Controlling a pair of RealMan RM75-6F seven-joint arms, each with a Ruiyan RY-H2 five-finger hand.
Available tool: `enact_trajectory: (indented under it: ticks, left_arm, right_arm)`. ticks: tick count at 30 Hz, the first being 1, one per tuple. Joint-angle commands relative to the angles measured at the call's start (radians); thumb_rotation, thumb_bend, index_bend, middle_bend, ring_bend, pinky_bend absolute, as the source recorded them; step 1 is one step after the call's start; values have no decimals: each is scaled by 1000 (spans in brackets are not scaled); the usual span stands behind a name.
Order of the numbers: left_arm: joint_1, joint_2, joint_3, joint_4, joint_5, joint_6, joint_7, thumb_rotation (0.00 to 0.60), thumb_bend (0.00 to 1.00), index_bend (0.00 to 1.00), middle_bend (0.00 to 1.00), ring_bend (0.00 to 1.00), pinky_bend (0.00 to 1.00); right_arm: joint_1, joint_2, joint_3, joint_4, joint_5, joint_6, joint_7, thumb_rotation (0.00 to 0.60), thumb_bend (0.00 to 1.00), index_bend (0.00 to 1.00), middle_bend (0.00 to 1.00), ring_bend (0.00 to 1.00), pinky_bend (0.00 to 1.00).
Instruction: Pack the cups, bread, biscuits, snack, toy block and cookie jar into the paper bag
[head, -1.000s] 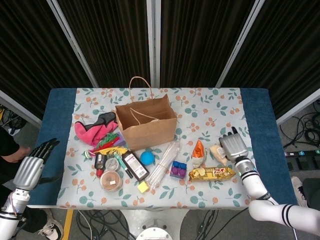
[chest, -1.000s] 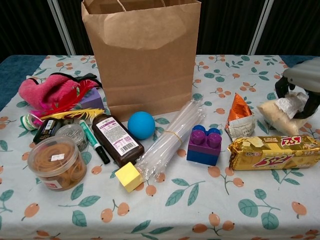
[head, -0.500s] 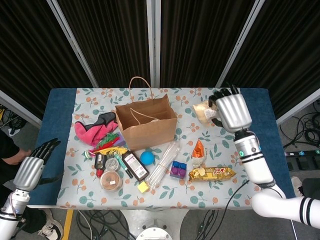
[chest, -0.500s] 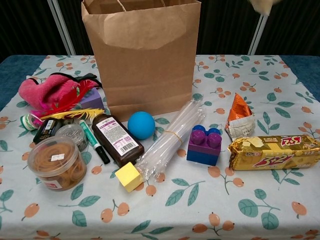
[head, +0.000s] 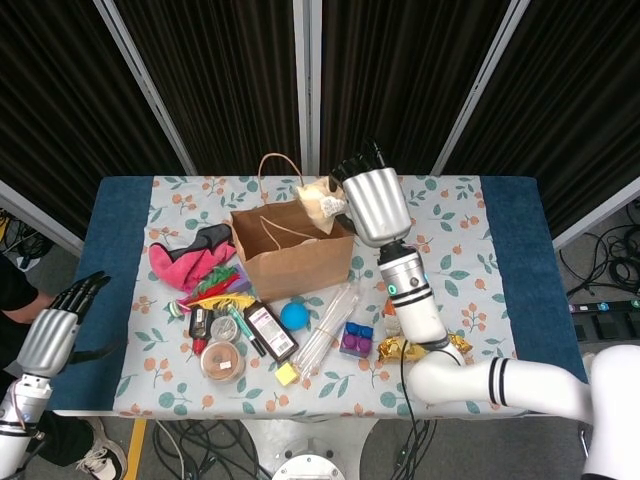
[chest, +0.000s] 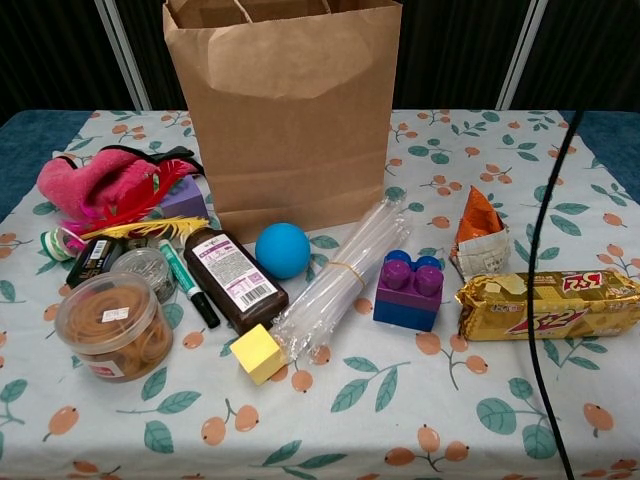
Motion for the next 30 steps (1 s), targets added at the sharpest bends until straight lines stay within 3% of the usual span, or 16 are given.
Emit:
enact_trajectory:
  ticks: [1, 6, 9, 13, 19, 22, 26, 30]
  left_arm:
    - [3, -4, 0, 12, -5, -1, -8, 600, 195, 141, 182, 135, 216]
    - [6, -3, -4, 26, -5, 8, -25, 600, 194, 140, 182, 134, 216]
    - [6, -4, -4, 30, -4, 10, -31, 600, 195, 141, 182, 134, 216]
    - [7, -7, -2, 30, 1, 13, -32, 600, 194, 141, 182, 134, 215]
    - [7, -3, -1, 19, 7, 19, -28, 600, 194, 141, 182, 135, 216]
    - [6, 1, -3, 7, 11, 23, -24, 600, 195, 141, 182, 134, 216]
    - [7, 3, 1, -6, 19, 28, -14, 600, 195, 141, 182, 134, 215]
    - [6, 1, 2, -16, 21, 27, -6, 600, 194, 141, 182, 134, 216]
  right_arm:
    - [34, -100, -15, 111, -48, 34, 16, 600, 234, 665, 425, 286, 110]
    - [34, -127, -7, 115, -35, -1, 42, 600, 160, 539, 373, 192, 60]
    - [26, -99, -5, 67, -23, -48, 62, 600, 20, 334, 263, 68, 1]
    - [14, -62, -3, 27, -32, -68, 76, 600, 0, 169, 160, 0, 0]
    - [-23, -12, 14, -57, -33, -28, 71, 600, 0, 127, 137, 0, 0]
    - [-78, 57, 3, -145, -50, 11, 70, 600, 0, 125, 150, 0, 0]
    - [-206, 200, -69, -336, 8, 34, 57, 600, 0, 124, 174, 1, 0]
    - [-337, 340, -226, -497, 77, 17, 28, 600, 0, 144, 203, 21, 0]
